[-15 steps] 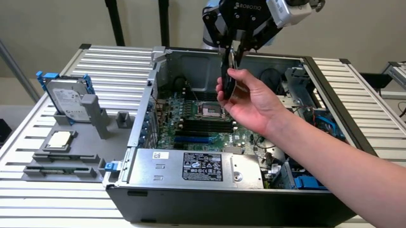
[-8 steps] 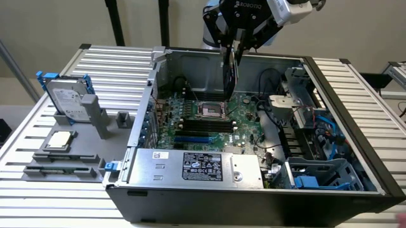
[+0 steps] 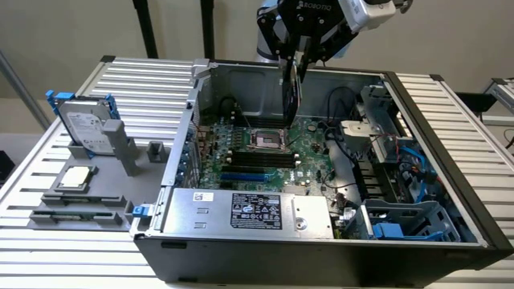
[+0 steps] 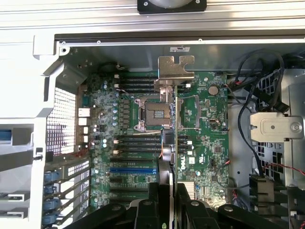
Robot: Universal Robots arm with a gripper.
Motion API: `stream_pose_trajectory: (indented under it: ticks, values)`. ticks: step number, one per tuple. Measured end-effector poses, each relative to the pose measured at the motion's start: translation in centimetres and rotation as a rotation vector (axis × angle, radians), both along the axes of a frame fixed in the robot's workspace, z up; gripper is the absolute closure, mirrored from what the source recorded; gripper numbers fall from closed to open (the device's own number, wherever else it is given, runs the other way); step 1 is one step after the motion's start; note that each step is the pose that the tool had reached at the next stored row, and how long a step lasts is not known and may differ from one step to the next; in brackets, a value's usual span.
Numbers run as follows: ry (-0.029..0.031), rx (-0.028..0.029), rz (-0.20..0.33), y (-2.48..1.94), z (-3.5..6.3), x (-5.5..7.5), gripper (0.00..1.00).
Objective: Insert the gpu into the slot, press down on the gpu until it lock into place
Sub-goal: 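Insert the gpu into the slot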
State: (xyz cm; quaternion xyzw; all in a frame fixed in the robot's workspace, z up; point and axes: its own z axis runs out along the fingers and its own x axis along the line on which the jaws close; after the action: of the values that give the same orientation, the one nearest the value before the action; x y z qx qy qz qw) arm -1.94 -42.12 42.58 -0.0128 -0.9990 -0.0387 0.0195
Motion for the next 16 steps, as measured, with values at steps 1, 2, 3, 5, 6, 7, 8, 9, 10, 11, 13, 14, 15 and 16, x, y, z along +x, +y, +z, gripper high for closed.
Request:
stream_pose_trajectory:
  ticks: [1, 2, 3, 5, 6, 7, 8, 9, 10, 11, 13, 14, 15, 16]
  values:
    - [0.0000, 0.0000, 0.000, 0.00, 0.00, 0.0, 0.74]
    - [0.0001, -0.0003, 0.000, 0.00, 0.12, 0.0, 0.74]
    - [0.0002, -0.0005, 0.000, 0.00, 0.46, 0.0, 0.74]
    - [0.0000, 0.0000, 0.000, 0.00, 1.53, 0.0, 0.74]
    - [0.0000, -0.0002, 0.000, 0.00, 1.88, 0.0, 0.74]
    - [0.0000, 0.0001, 0.000, -0.01, 1.99, 0.0, 0.74]
    - [-0.0001, 0.0002, 0.000, 0.00, 1.99, 0.0, 0.74]
    - [-0.0001, 0.0002, 0.000, 0.00, 1.99, 0.0, 0.74]
    - [0.0000, 0.0001, 0.000, 0.00, 1.99, 0.0, 0.74]
    - [0.0000, 0.0000, 0.000, -0.01, 1.99, 0.0, 0.74]
    - [0.0001, -0.0002, 0.000, -0.38, 1.63, -0.1, 0.74]
    - [0.0000, -0.0001, 0.000, -0.82, 1.20, -0.3, 0.74]
    - [0.0000, 0.0000, 0.000, -1.43, 0.61, -0.6, 0.74]
    - [0.0001, -0.0002, 0.000, -2.06, 0.00, -0.8, 0.74]
